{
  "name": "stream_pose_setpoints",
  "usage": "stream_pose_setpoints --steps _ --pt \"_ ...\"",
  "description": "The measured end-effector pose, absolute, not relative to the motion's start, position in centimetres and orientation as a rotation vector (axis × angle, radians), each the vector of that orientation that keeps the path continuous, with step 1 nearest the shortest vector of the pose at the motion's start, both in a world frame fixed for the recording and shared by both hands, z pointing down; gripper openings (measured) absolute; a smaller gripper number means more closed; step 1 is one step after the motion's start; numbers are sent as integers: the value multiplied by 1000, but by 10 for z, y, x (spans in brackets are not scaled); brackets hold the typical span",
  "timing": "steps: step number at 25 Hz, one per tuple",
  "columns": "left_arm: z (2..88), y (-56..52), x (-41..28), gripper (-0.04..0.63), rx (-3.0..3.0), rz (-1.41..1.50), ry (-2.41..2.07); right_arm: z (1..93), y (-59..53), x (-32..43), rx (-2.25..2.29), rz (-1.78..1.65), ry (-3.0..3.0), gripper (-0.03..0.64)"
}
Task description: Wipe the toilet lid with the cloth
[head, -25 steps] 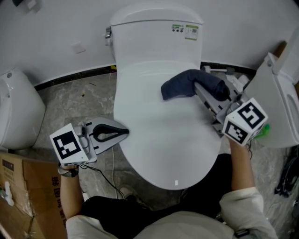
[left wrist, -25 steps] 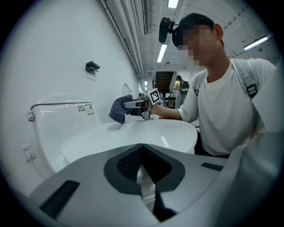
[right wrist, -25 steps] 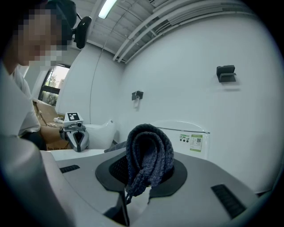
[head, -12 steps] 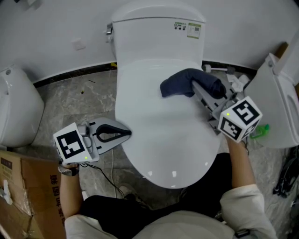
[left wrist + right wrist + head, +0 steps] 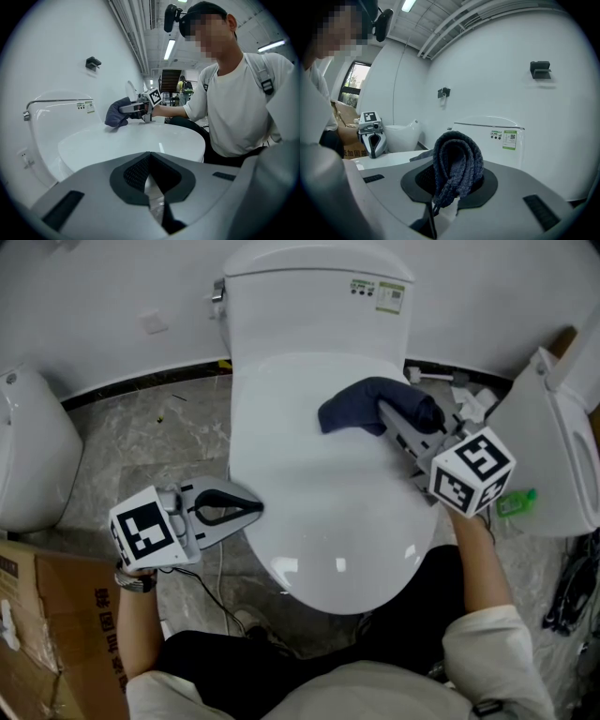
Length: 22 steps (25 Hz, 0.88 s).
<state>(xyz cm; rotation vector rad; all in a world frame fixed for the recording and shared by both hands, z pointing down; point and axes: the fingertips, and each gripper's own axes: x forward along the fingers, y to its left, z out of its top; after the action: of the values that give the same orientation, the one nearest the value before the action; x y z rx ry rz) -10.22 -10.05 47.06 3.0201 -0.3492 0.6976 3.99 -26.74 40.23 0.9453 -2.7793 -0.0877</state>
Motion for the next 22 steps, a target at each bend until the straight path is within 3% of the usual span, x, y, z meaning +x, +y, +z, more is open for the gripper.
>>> stream_pose_setpoints --steps 14,22 --pt "473 -101 -98 0 3036 790 -360 412 -323 15 903 -128 -2677 89" --pt "427 -105 -99 0 3138 553 -444 442 -366 -36 624 -286 -2422 89"
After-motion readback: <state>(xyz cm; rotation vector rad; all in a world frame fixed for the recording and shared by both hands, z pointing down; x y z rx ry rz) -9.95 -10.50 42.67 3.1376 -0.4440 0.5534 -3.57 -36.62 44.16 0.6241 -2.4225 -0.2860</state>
